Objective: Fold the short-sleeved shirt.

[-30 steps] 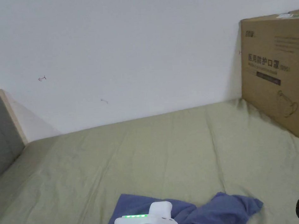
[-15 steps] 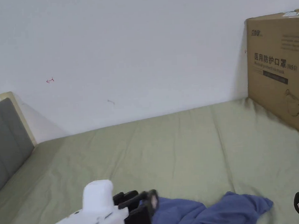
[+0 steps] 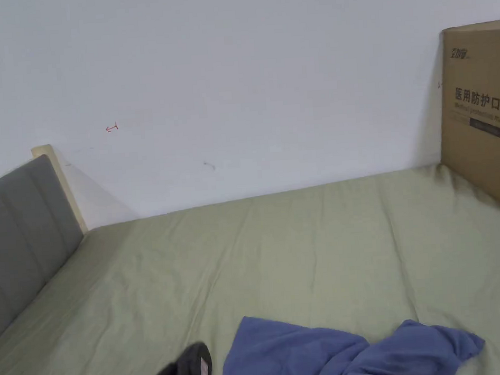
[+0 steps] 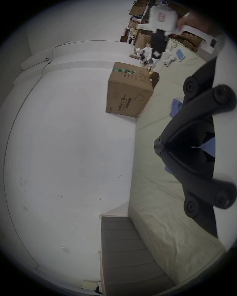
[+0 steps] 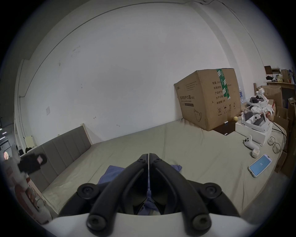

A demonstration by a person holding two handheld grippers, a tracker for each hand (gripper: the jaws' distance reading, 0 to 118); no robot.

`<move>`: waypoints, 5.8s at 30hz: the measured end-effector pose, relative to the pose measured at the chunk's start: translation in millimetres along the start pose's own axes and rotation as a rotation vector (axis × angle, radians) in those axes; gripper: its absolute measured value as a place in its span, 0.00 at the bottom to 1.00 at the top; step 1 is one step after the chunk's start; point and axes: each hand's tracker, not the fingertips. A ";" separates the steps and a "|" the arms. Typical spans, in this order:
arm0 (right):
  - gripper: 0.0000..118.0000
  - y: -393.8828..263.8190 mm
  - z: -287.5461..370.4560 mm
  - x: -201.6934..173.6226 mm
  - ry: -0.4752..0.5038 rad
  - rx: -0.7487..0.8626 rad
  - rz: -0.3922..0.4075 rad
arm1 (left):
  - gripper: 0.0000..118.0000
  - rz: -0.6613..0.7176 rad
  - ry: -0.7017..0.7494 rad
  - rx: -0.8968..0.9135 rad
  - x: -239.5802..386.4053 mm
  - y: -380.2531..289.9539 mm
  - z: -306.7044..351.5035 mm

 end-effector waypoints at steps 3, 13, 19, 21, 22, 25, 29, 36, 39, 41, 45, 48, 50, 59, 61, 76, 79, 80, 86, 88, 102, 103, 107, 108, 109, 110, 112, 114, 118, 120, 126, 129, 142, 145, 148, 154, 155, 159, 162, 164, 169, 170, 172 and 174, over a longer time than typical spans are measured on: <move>0.01 3.6 -7.3 0.1 0.028 -0.020 0.007 | 0.00 0.037 -0.090 -0.224 -22.9 36.9 -84.0; 0.01 -13.3 -54.3 10.0 0.050 -0.136 0.039 | 0.32 0.066 -0.048 -0.976 -95.8 -59.5 -359.5; 0.01 -31.0 -84.7 28.3 0.019 -0.199 0.032 | 0.94 0.139 0.016 -0.944 -112.2 -125.2 -422.6; 0.01 -36.1 -92.8 34.0 0.003 -0.216 0.023 | 0.93 0.119 0.022 -0.953 -108.6 -138.4 -414.1; 0.01 -39.3 -96.2 37.0 -0.008 -0.222 0.023 | 0.90 0.078 -0.006 -0.971 -103.7 -145.2 -413.1; 0.01 -40.8 -105.1 43.3 -0.027 -0.238 0.022 | 0.64 -0.206 -0.041 -0.941 -83.5 -171.4 -414.6; 0.01 -29.3 -115.4 50.7 -0.022 -0.230 0.015 | 0.05 -0.371 -0.074 -0.863 -53.6 -157.7 -366.4; 0.07 14.5 -218.3 73.5 0.072 -0.551 -0.009 | 0.05 -0.117 -0.111 -0.703 -82.7 -108.6 -315.6; 0.88 7.5 -271.7 69.8 0.051 -0.714 0.077 | 0.05 -0.068 -0.076 -0.663 -93.9 -89.3 -296.4; 1.00 -1.3 -300.1 65.1 0.040 -0.756 0.091 | 0.05 -0.072 -0.073 -0.661 -99.3 -85.3 -293.1; 1.00 -36.6 -348.7 69.6 -0.017 -0.947 0.030 | 0.05 -0.100 -0.066 -0.684 -110.0 -89.0 -285.9; 1.00 -66.0 -379.1 74.9 -0.103 -1.189 0.085 | 0.05 -0.082 -0.060 -0.712 -118.3 -90.5 -284.5; 1.00 -85.2 -382.8 70.9 -0.166 -1.299 0.129 | 0.05 -0.072 -0.052 -0.714 -122.1 -92.5 -282.9; 0.67 -69.3 -351.2 61.0 -0.114 -1.138 0.098 | 0.05 -0.064 -0.030 -0.754 -134.0 -109.8 -286.4; 0.12 -53.5 -335.8 51.9 -0.036 -1.068 0.109 | 0.05 -0.045 -0.032 -0.747 -134.1 -103.8 -279.8; 0.11 131.0 -208.4 8.1 0.150 -0.622 0.090 | 0.05 -0.043 0.022 -0.430 -130.9 75.1 -184.8; 0.11 181.4 -192.1 -0.7 0.151 -0.534 0.095 | 0.05 -0.074 0.059 -0.359 -126.9 123.2 -169.0; 0.11 198.5 -188.6 -5.4 0.142 -0.493 0.110 | 0.05 -0.071 0.063 -0.346 -121.3 141.1 -164.4; 0.11 279.2 -201.4 -43.1 0.095 -0.326 0.182 | 0.05 -0.052 0.119 -0.229 -110.8 209.9 -190.9; 0.11 297.3 -213.9 -54.8 0.075 -0.288 0.181 | 0.05 -0.056 0.131 -0.209 -107.6 223.5 -208.0; 0.11 270.5 -314.8 -45.2 -0.071 -0.083 0.305 | 0.05 -0.082 0.149 -0.126 -97.4 174.6 -302.2; 0.11 254.3 -316.1 -39.5 -0.082 -0.094 0.319 | 0.05 -0.082 0.138 -0.166 -97.0 160.5 -303.8; 0.11 157.4 -315.1 0.1 -0.062 -0.284 0.284 | 0.05 -0.049 0.111 -0.375 -93.7 68.0 -291.6; 0.11 126.4 -311.8 11.6 -0.048 -0.353 0.260 | 0.05 -0.031 0.094 -0.444 -97.3 39.1 -286.7; 0.11 99.4 -307.5 20.8 -0.048 -0.403 0.238 | 0.05 -0.017 0.091 -0.500 -100.0 14.6 -281.0; 0.11 65.9 -297.1 33.2 -0.043 -0.485 0.209 | 0.05 0.002 0.088 -0.572 -100.6 -13.7 -271.1; 0.11 14.3 -273.7 50.4 -0.028 -0.594 0.177 | 0.05 0.012 0.078 -0.662 -99.0 -58.1 -242.1; 0.11 -24.0 -233.4 65.0 0.010 -0.672 0.142 | 0.05 0.016 0.017 -0.729 -102.9 -94.6 -206.8; 0.11 -49.5 -148.4 79.5 0.047 -0.692 0.153 | 0.05 -0.010 -0.006 -0.811 -106.3 -123.1 -134.7; 0.11 -46.4 -108.2 88.2 0.051 -0.703 0.118 | 0.05 0.032 -0.003 -0.821 -114.0 -118.7 -96.7; 0.11 -27.4 -45.6 90.8 0.087 -0.783 0.030 | 0.05 0.047 -0.003 -0.836 -134.9 -105.5 -46.1; 0.11 -38.5 -58.2 85.9 0.062 -0.871 0.061 | 0.05 0.051 -0.010 -0.850 -131.5 -109.7 -49.4; 0.99 -23.3 -62.8 76.6 0.056 -0.663 -0.067 | 0.95 0.039 0.005 -0.683 -103.7 -76.5 -43.3; 0.99 0.7 -42.6 57.7 0.069 -0.578 -0.040 | 0.96 0.045 0.011 -0.569 -97.7 -66.9 -34.9; 0.76 13.7 -18.4 39.9 0.127 -0.392 -0.040 | 0.50 0.101 -0.029 -0.456 -76.5 -48.2 -23.3; 0.00 33.2 -34.4 19.6 0.159 -0.262 -0.013 | 0.00 0.080 -0.043 -0.309 -40.3 -45.4 -24.6; 0.00 39.4 -49.3 23.4 0.156 -0.290 -0.031 | 0.00 0.073 -0.045 -0.313 -37.0 -46.0 -29.0; 0.00 63.6 -142.0 58.8 0.094 -0.395 -0.078 | 0.00 0.097 -0.060 -0.332 -43.0 -54.5 -49.0; 0.00 64.8 -236.8 90.6 0.031 -0.552 -0.100 | 0.00 0.114 -0.027 -0.317 -51.8 -63.8 -63.0; 0.01 54.0 -293.9 102.9 -0.001 -0.721 -0.086 | 0.00 0.119 -0.012 -0.316 -56.2 -69.5 -72.9; 1.00 15.9 -372.2 114.2 -0.045 -0.825 -0.046 | 0.00 0.105 0.031 -0.354 -74.6 -87.5 -97.3; 1.00 1.9 -392.5 127.9 -0.065 -0.862 -0.040 | 0.00 0.105 0.040 -0.361 -76.9 -90.7 -100.6; 1.00 -11.0 -413.2 134.1 -0.123 -0.910 -0.045 | 0.00 0.110 0.051 -0.372 -80.4 -95.3 -105.4; 1.00 -19.8 -429.9 137.9 -0.185 -0.928 -0.048 | 0.00 0.121 0.057 -0.382 -85.7 -99.8 -109.0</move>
